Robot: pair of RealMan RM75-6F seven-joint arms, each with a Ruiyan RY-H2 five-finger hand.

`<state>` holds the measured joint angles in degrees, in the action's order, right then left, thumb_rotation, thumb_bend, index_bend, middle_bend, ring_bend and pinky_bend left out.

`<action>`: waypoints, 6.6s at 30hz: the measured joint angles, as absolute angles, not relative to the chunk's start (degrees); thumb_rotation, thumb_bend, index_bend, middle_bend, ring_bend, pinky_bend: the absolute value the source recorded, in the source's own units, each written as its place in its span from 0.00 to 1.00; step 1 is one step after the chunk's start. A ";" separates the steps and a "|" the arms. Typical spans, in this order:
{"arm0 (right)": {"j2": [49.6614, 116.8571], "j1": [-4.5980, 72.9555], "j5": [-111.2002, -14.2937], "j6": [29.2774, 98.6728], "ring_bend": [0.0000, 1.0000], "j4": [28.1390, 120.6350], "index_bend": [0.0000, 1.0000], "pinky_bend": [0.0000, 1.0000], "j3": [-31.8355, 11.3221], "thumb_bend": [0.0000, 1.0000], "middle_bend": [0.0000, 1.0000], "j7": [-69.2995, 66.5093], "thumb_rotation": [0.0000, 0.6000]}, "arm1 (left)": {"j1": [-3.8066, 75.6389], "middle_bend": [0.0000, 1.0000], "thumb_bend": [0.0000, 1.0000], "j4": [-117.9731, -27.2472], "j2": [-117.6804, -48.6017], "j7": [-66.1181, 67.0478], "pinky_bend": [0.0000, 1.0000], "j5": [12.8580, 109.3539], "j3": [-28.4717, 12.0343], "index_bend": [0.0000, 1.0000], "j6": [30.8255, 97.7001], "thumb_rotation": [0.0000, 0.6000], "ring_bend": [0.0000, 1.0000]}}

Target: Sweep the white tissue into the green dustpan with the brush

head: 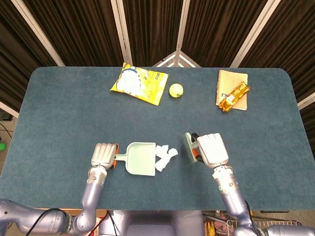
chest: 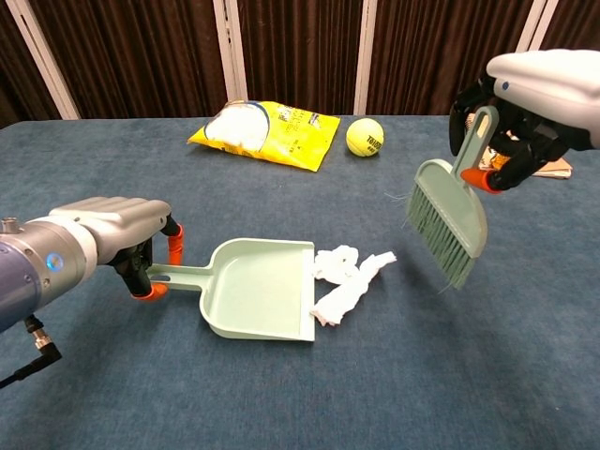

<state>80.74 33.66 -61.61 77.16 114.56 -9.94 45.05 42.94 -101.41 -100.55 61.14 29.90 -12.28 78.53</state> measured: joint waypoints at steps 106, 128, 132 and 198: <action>93.02 40.34 -53.67 79.24 0.92 104.02 0.91 0.85 -16.05 0.40 0.92 49.33 1.00 | 44.85 1.00 0.62 -101.84 -99.72 57.10 0.97 28.36 -11.77 0.70 82.32 1.00 1.00; 96.36 40.65 -55.81 76.84 0.92 103.34 0.91 0.85 -12.15 0.40 0.92 48.69 1.00 | 44.70 1.00 0.62 -98.70 -102.27 55.80 0.97 28.91 -12.20 0.70 80.51 1.00 1.00; 97.31 40.97 -56.35 76.76 0.92 105.52 0.91 0.85 -12.42 0.40 0.92 48.16 1.00 | 44.88 1.00 0.62 -98.54 -102.72 55.99 0.97 28.73 -12.52 0.70 80.30 1.00 1.00; 99.55 41.79 -60.95 75.68 0.92 106.89 0.92 0.85 -13.56 0.40 0.92 43.62 1.00 | 45.71 1.00 0.62 -98.02 -104.99 56.29 0.97 27.70 -13.53 0.70 79.47 1.00 1.00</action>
